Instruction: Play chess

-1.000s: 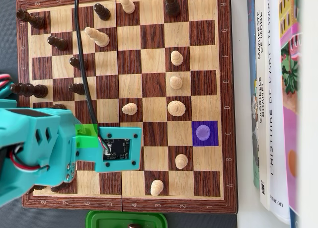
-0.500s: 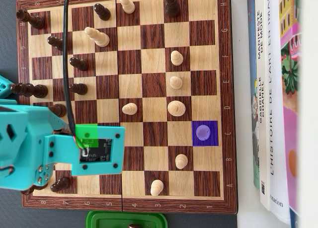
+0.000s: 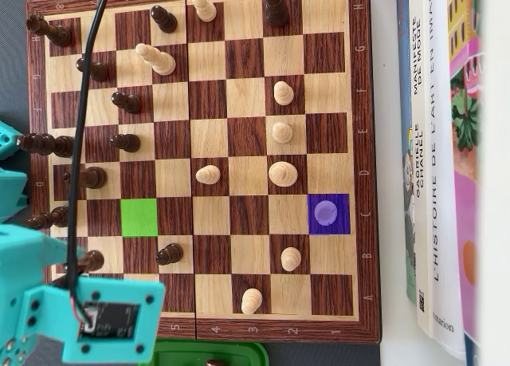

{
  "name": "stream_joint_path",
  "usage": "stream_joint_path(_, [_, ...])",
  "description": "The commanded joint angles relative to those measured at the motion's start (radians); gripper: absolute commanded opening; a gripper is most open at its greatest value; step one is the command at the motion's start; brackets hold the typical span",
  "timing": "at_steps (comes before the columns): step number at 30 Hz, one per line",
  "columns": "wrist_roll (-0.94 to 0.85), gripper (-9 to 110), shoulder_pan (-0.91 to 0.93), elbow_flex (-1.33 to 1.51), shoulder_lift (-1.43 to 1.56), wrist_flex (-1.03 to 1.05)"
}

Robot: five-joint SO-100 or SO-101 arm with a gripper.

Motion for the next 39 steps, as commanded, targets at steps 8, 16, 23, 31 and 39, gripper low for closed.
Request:
stream_joint_path(8, [-0.041, 6, 0.1, -0.256, -0.107, 0.005])
stream_joint_path(16, [-0.081, 6, 0.141, -0.466, -0.337, -0.003])
stream_joint_path(23, [-0.083, 6, 0.141, -0.589, -0.517, -0.005])
stream_joint_path(31, [-0.117, 6, 0.156, -0.716, -0.658, -0.005])
stream_joint_path(39, [-0.12, 6, 0.156, -0.802, -0.775, -0.005])
